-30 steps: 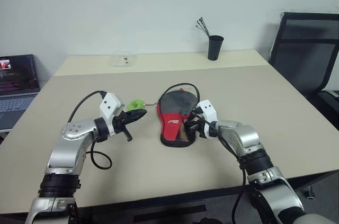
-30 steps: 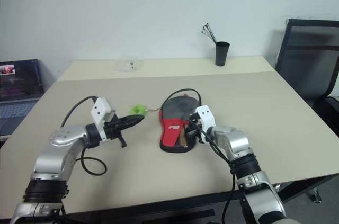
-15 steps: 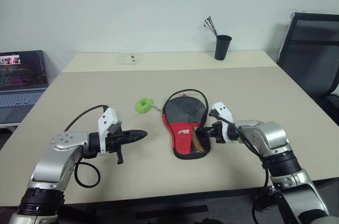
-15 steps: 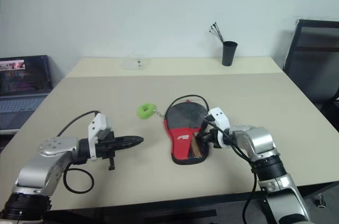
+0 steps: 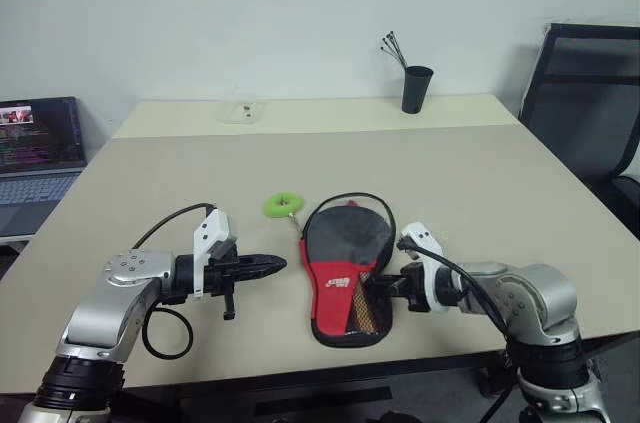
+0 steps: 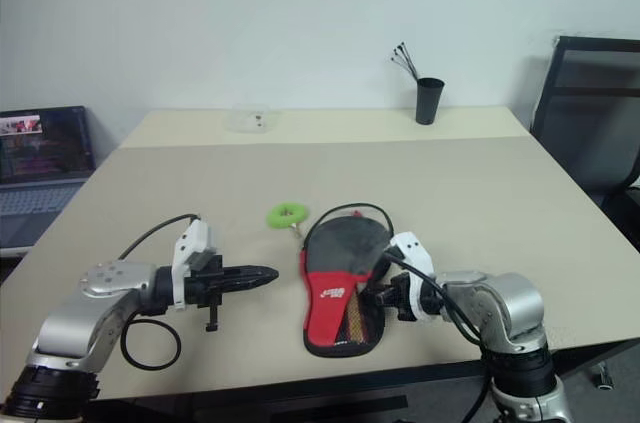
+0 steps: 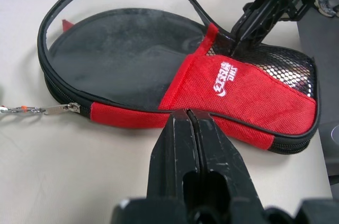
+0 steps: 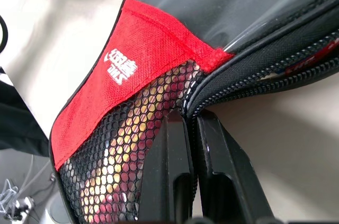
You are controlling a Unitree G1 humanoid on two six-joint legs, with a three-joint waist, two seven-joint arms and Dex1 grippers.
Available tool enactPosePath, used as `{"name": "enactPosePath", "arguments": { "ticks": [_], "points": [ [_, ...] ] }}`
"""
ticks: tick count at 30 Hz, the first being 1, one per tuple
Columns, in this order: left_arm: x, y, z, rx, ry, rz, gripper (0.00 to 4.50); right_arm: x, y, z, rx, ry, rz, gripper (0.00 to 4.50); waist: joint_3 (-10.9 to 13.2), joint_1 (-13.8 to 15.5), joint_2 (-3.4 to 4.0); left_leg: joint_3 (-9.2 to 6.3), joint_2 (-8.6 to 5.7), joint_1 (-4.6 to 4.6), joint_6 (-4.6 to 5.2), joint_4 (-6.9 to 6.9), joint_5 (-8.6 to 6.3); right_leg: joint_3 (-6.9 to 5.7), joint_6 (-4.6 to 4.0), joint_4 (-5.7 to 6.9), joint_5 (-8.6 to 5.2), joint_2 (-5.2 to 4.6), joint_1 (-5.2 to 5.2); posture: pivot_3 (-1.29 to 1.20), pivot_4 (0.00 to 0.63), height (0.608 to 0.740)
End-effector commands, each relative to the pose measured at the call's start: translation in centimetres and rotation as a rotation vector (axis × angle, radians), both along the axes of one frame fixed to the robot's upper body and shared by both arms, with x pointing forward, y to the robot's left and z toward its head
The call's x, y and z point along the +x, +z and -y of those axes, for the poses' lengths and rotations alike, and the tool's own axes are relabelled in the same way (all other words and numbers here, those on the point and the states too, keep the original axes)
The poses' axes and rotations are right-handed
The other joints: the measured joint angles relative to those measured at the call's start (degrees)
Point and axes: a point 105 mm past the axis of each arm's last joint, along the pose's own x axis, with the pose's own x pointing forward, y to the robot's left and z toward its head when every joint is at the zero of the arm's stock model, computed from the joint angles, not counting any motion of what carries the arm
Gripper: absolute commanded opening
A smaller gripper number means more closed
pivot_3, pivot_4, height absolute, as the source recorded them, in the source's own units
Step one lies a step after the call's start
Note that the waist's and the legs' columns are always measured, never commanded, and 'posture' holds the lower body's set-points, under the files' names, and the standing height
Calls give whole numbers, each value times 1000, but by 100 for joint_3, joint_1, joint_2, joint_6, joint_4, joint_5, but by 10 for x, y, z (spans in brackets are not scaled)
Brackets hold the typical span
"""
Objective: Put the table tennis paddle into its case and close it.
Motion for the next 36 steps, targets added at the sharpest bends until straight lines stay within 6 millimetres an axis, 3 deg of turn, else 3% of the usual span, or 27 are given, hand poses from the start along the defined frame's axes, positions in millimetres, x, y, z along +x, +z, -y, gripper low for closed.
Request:
{"name": "enactPosePath", "arguments": {
  "ticks": [1,6,17,20,28,31,36],
  "points": [
    [-1,12,5,9,-35,45,0,-7,8,-1,30,12,25,24,0,0,0,0,0,0,0,0,0,0,0,0,0,0,0,0,150,740],
    [0,12,5,9,-31,47,0,-12,3,7,13,-7,6,24,0,4,0,0,-2,-1,0,0,0,1,0,-2,0,0,0,0,150,740],
    [2,10,8,7,-25,56,0,-14,-3,3,9,-25,-12,24,0,-1,0,-2,-1,0,0,0,0,-1,0,-2,0,0,1,0,150,740],
    [2,10,8,2,-19,58,0,-13,-4,5,12,-50,-12,741,0,-2,0,-3,0,0,0,0,0,-1,0,-1,0,0,1,0,150,740],
    [5,10,4,-26,48,60,0,-25,-3,26,44,-78,-11,3281,0,8,0,-4,-2,-1,0,0,0,-1,0,-3,0,0,2,0,150,740],
    [12,12,-1,-40,109,73,0,-28,14,36,87,-47,38,4377,0,12,-1,-5,-3,0,0,2,0,-1,1,-3,0,-2,3,0,150,740],
    [23,17,-7,-46,169,121,0,-20,56,24,167,73,209,4449,0,-6,0,-6,-1,6,0,2,0,-3,0,-1,0,1,6,0,150,740]
  ]
}}
